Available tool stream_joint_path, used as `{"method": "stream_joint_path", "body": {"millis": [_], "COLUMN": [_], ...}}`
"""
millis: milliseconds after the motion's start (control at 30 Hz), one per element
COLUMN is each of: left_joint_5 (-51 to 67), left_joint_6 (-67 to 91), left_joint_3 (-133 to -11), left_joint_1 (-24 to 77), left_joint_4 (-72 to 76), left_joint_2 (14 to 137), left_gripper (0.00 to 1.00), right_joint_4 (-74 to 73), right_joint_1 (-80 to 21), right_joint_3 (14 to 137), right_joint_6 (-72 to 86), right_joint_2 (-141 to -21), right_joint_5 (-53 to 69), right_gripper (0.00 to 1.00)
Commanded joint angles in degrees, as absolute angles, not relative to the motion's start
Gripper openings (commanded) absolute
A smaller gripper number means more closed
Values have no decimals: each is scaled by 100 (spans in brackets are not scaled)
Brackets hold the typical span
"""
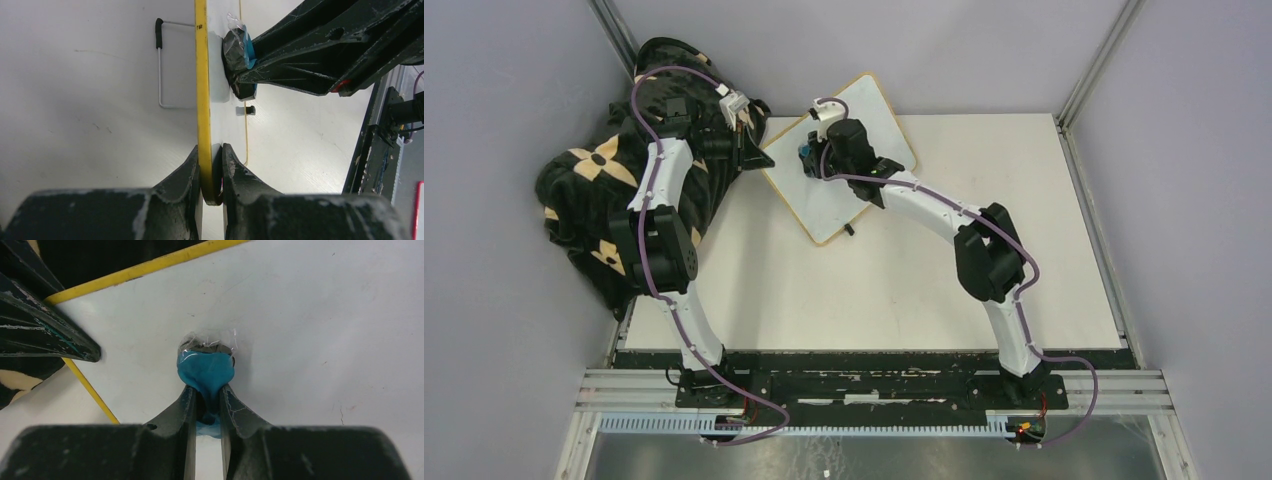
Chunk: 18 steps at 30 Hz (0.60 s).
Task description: Erase the whiteboard
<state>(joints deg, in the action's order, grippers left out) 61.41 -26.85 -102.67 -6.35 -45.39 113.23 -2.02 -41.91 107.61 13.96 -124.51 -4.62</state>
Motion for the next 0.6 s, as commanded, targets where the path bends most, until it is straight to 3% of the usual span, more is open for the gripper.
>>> {"method": "stream_joint_path", "body": {"millis": [0, 267, 567], "left_joint_5": [5782, 5757, 5823], "left_joint_6": [-2988, -2979, -2993], "left_joint_3": [-10145, -10169, -10138], "left_joint_1": [-426, -426, -431], "left_joint_4": [-4673, -4676, -4673], "left_joint_2": [11235, 11197, 11259], "left_gripper": [3, 3, 3], "right_joint_4": [-153, 416, 493], "right_joint_1": [-3775, -3010, -3532], "right_joint_3": [10880, 9457, 9418], "right_joint_6": [1446, 1709, 1705], "right_joint_2": [-12584, -11787, -11895], "right_joint_5": [-418, -639, -242], "right_gripper": [1, 1, 1]}}
